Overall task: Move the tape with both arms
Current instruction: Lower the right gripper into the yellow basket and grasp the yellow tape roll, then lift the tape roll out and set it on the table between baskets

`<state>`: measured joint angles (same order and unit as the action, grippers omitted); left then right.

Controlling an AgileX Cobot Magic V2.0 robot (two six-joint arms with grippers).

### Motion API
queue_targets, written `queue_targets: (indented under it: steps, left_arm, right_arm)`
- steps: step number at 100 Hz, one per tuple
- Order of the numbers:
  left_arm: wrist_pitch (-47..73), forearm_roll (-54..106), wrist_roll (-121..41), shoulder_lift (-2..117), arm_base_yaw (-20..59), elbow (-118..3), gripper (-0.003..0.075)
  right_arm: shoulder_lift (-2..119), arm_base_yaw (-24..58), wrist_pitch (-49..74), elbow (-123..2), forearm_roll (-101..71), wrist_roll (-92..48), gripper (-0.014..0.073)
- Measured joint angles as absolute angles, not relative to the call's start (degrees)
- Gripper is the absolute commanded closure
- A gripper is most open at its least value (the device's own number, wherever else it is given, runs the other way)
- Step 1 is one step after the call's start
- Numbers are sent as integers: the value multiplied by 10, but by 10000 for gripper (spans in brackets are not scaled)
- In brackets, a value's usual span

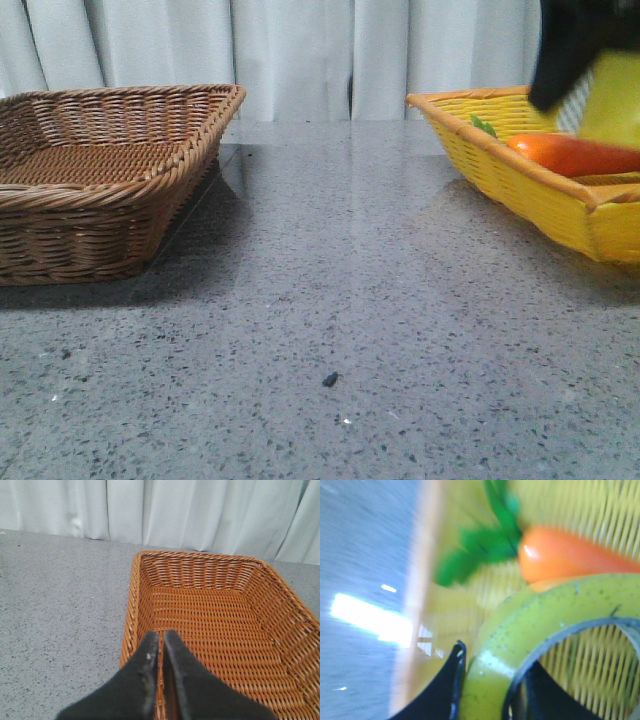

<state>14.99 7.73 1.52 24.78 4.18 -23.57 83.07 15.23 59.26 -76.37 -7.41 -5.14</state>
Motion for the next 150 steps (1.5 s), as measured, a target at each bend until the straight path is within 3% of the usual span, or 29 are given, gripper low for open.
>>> queue_targets:
  steps: [35, 63, 89, 111, 123, 141, 150]
  left_arm:
    - [149, 77, 15, 248, 42, -236, 741]
    - [149, 77, 15, 248, 42, -236, 741]
    - [149, 77, 15, 248, 42, -236, 741]
    - [149, 82, 15, 248, 42, -236, 732]
    - [147, 112, 15, 248, 43, -236, 618]
    - [143, 122, 15, 248, 80, -236, 328]
    - [132, 124, 15, 248, 110, -236, 315]
  right_arm:
    - [839, 337, 624, -826, -93, -51, 651]
    - [916, 386, 604, -826, -95, -50, 644]
    - [963, 388, 588, -826, -95, -50, 384]
    - [971, 390, 580, -828, -95, -49, 368]
    - [961, 390, 584, -829, -95, -49, 420]
    - [897, 390, 584, -829, -94, -48, 666]
    - [856, 390, 574, -829, -91, -47, 666]
